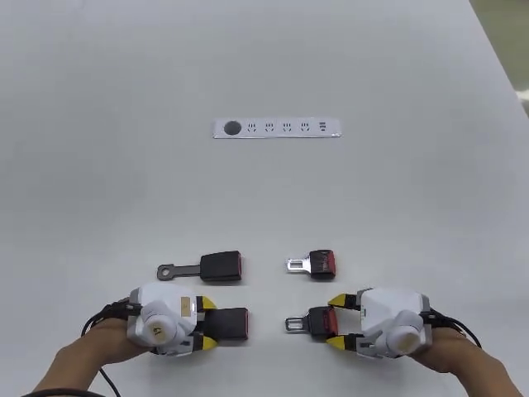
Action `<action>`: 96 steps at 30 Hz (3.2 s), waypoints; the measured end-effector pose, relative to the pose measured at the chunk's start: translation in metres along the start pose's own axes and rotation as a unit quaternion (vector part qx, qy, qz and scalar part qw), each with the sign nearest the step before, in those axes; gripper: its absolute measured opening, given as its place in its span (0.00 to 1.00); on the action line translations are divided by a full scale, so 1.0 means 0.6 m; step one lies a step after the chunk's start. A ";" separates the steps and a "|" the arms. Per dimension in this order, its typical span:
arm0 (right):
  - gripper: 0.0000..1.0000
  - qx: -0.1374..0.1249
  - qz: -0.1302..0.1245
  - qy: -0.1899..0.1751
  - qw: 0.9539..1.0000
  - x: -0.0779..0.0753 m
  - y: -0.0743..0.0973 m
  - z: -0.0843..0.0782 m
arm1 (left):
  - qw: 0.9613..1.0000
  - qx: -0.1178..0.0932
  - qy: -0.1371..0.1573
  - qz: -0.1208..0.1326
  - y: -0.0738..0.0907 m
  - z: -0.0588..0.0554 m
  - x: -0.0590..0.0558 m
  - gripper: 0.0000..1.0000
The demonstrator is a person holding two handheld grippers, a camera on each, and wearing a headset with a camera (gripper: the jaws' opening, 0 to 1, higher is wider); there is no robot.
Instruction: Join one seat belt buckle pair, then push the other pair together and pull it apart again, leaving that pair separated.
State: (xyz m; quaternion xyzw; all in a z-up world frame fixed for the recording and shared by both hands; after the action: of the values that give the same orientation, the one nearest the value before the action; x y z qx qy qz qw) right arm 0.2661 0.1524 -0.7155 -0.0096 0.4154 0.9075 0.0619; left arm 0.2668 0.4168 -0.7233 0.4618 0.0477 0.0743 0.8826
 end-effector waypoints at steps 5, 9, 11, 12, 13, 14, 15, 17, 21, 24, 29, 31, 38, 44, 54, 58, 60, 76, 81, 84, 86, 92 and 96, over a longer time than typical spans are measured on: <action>0.30 0.003 0.003 0.001 1.000 0.002 -0.001 0.000 | 1.000 0.003 0.000 -0.001 0.001 0.003 -0.001 0.32; 0.30 0.006 0.002 0.000 1.000 0.002 -0.001 0.002 | 1.000 0.005 -0.001 -0.002 0.000 0.000 0.000 0.32; 0.30 0.006 0.001 -0.001 1.000 0.002 -0.001 0.003 | 1.000 0.006 -0.001 -0.002 -0.001 -0.002 0.001 0.32; 0.30 0.007 0.002 -0.001 1.000 0.003 -0.002 0.003 | 1.000 0.006 -0.001 -0.002 -0.001 -0.002 0.001 0.32; 0.30 0.007 0.001 -0.001 1.000 0.003 -0.002 0.004 | 1.000 0.007 0.000 -0.002 -0.002 -0.003 0.002 0.32; 0.30 0.007 0.001 -0.001 1.000 0.003 -0.002 0.005 | 1.000 0.007 0.000 -0.002 -0.002 -0.004 0.002 0.32; 0.30 0.007 0.001 -0.001 1.000 0.003 -0.003 0.006 | 1.000 0.007 -0.001 -0.002 -0.001 -0.002 0.001 0.32; 0.30 0.007 0.001 -0.003 1.000 0.003 -0.004 0.007 | 1.000 0.008 -0.001 -0.002 -0.001 -0.002 0.001 0.32; 0.29 0.007 0.001 -0.004 1.000 0.004 -0.007 0.012 | 1.000 0.008 -0.001 -0.003 -0.002 -0.004 0.002 0.32; 0.29 0.007 0.001 -0.006 1.000 0.004 -0.010 0.015 | 1.000 0.010 -0.001 -0.003 -0.002 -0.003 0.001 0.32; 0.30 0.005 0.003 -0.006 1.000 0.006 -0.016 0.023 | 1.000 0.013 -0.002 -0.005 -0.001 0.003 0.000 0.32; 0.30 0.004 0.004 -0.007 1.000 0.008 -0.019 0.027 | 1.000 0.013 -0.002 -0.005 -0.002 0.002 0.001 0.32; 0.30 0.002 0.003 -0.009 1.000 0.009 -0.026 0.036 | 1.000 0.015 -0.001 -0.007 -0.002 0.003 0.001 0.32; 0.29 -0.001 0.004 -0.005 1.000 0.010 -0.033 0.048 | 1.000 0.019 -0.001 -0.007 0.000 0.006 0.000 0.32; 0.29 -0.004 0.009 0.001 1.000 0.013 -0.043 0.065 | 1.000 0.021 -0.001 -0.009 0.002 0.008 -0.001 0.32; 0.29 -0.004 0.010 0.003 1.000 0.013 -0.048 0.071 | 1.000 0.021 -0.001 -0.010 0.001 0.006 0.000 0.32; 0.29 -0.006 0.012 0.003 1.000 0.014 -0.050 0.072 | 1.000 0.022 -0.001 -0.010 0.000 0.004 0.001 0.32; 0.29 -0.009 0.017 0.002 1.000 0.015 -0.068 0.086 | 1.000 0.023 0.000 -0.013 0.002 0.008 0.000 0.32; 0.29 -0.009 0.017 0.001 1.000 0.015 -0.075 0.089 | 1.000 0.023 -0.002 -0.013 0.002 0.009 0.000 0.32; 0.29 -0.010 0.018 0.001 1.000 0.015 -0.078 0.092 | 1.000 0.023 -0.001 -0.013 0.003 0.010 -0.001 0.32; 0.29 -0.011 0.018 0.000 1.000 0.015 -0.079 0.093 | 1.000 0.023 0.000 -0.013 0.003 0.011 -0.001 0.32; 0.29 -0.014 0.018 -0.001 1.000 0.017 -0.081 0.101 | 1.000 0.023 0.000 -0.013 0.003 0.010 -0.001 0.32; 0.29 -0.012 0.019 0.000 1.000 0.018 -0.079 0.105 | 1.000 0.023 0.001 -0.013 0.004 0.011 -0.001 0.32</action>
State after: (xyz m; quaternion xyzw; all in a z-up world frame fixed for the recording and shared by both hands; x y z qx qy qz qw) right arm 0.2633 0.2318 -0.7105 -0.0025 0.4045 0.9135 0.0446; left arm 0.2671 0.4126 -0.7178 0.4811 0.0564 0.0623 0.8726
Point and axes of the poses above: the centre of the closed fingertips' face, and the gripper's own axes: y roughly backward along the fingers, x roughly to its left, z roughly out of its top, the point moved 7 cm from there along y, roughly backward along the fingers
